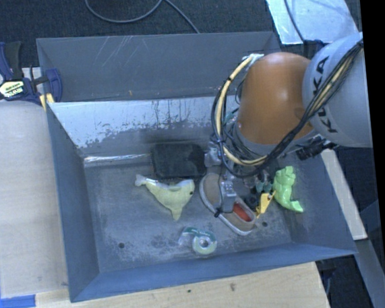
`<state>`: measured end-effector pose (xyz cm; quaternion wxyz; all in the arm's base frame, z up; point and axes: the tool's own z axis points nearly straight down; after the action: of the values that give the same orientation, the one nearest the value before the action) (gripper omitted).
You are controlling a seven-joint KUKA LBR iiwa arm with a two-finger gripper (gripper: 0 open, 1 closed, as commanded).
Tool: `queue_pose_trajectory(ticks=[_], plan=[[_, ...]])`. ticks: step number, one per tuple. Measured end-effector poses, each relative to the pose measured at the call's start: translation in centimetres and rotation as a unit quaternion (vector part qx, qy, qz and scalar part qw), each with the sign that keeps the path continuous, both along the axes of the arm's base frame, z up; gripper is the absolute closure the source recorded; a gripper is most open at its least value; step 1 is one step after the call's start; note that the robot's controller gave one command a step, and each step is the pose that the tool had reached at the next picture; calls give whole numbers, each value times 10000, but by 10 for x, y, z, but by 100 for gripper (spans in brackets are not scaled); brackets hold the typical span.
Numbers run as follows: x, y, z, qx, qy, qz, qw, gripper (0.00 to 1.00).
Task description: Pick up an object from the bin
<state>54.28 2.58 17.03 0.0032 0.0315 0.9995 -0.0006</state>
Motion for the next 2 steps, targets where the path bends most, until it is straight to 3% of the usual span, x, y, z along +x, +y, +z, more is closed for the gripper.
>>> queue_pose_trajectory(ticks=[1, 2], plan=[[5, 46, -23, 9, 20, -139, 9999, 0], [35, 64, -66, 15, -55, 239, 9997, 0]])
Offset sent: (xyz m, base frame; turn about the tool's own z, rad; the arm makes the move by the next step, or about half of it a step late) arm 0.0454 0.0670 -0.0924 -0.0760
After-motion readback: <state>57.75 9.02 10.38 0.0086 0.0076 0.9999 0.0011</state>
